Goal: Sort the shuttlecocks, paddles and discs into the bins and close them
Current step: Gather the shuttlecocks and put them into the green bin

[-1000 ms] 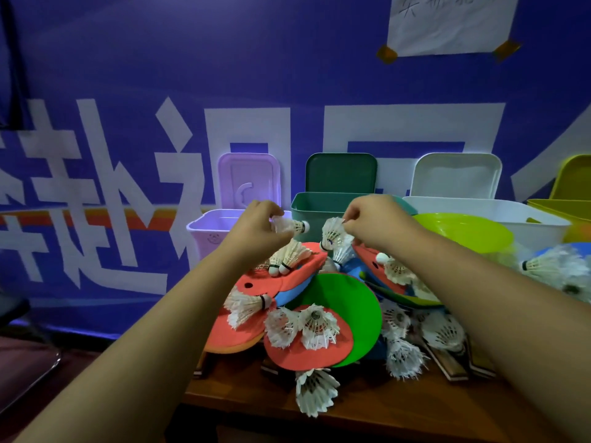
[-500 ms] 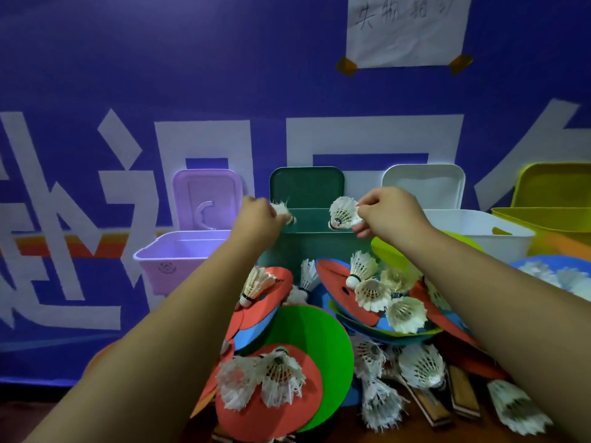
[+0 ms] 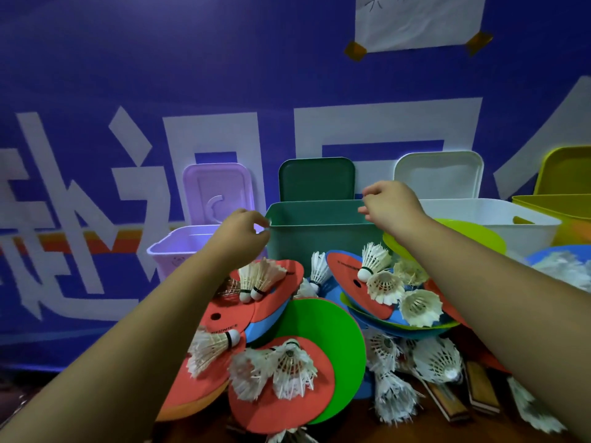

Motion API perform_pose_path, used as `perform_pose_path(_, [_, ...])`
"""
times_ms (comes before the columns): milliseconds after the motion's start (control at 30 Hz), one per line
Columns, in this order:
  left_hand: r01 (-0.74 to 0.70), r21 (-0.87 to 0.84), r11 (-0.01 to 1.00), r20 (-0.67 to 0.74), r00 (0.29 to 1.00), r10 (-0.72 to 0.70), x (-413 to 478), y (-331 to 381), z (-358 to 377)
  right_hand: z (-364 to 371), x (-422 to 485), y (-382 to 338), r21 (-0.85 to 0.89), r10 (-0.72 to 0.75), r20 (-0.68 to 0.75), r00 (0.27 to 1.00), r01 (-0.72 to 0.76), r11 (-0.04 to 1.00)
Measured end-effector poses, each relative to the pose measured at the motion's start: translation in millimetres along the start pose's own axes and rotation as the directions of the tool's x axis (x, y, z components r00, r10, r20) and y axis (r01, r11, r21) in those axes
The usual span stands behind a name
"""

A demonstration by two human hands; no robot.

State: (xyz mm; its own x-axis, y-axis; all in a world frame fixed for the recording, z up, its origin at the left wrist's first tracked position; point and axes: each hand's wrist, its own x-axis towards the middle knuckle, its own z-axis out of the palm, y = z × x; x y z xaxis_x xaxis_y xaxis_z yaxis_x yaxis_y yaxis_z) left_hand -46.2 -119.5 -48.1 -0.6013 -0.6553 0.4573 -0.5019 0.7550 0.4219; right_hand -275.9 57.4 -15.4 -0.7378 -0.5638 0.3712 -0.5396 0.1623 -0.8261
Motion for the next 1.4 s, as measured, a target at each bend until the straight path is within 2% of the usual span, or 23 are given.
perform_pose_path(233, [0.017, -0.033, 0.999, 0.076, 0.997, -0.014, -43.9, -4.4, -29.9, 10.7, -43.3, -21.4, -0.117, -0.116, 0.08, 0.99, 0.125, 0.985])
perform_pose_path(400, [0.026, -0.035, 0.999, 0.129, 0.991, -0.022, -78.1, -9.0, -46.4, 22.8, -82.6, -41.1, -0.162, -0.229, 0.22, 0.948, 0.267, 0.95])
perform_pose_path(533, [0.04, 0.017, 0.999, 0.199, 0.979, -0.042, -107.4, -16.2, -54.6, 33.1, -111.9, -50.2, -0.143, -0.262, 0.445, 0.857, 0.356, 0.923])
perform_pose_path(667, [-0.026, 0.06, 0.998, 0.289, 0.957, 0.008, -135.9, -20.1, -55.3, 37.1, -139.1, -53.3, -0.228, -0.241, 0.686, 0.687, 0.517, 0.825])
perform_pose_path(800, [-0.109, -0.021, 0.994, 0.422, 0.9, 0.107, -158.8, -14.5, -56.4, 39.5, -158.3, -52.6, -0.378, -0.159, 0.786, 0.597, 0.669, 0.64])
perform_pose_path(867, [-0.159, 0.0, 0.987, 0.482, 0.865, 0.139, -166.3, -9.2, -53.4, 40.7, -163.9, -49.7, -0.39, -0.113, 0.807, 0.579, 0.668, 0.633])
perform_pose_path(1000, [-0.261, 0.097, 0.96, 0.448, 0.873, 0.192, -170.6, -5.8, -34.0, 49.4, -171.4, -36.9, -0.42, -0.118, 0.804, 0.583, 0.697, 0.581])
perform_pose_path(1167, [-0.268, 0.089, 0.959, 0.305, 0.924, 0.229, -169.5, -3.5, -20.3, 46.8, -172.0, -27.3, -0.491, -0.207, 0.742, 0.638, 0.727, 0.48])
perform_pose_path(1400, [-0.187, 0.051, 0.981, 0.19, 0.966, 0.175, -158.9, 3.6, -26.5, 32.3, -158.8, -22.3, -0.509, -0.239, 0.649, 0.723, 0.645, 0.57])
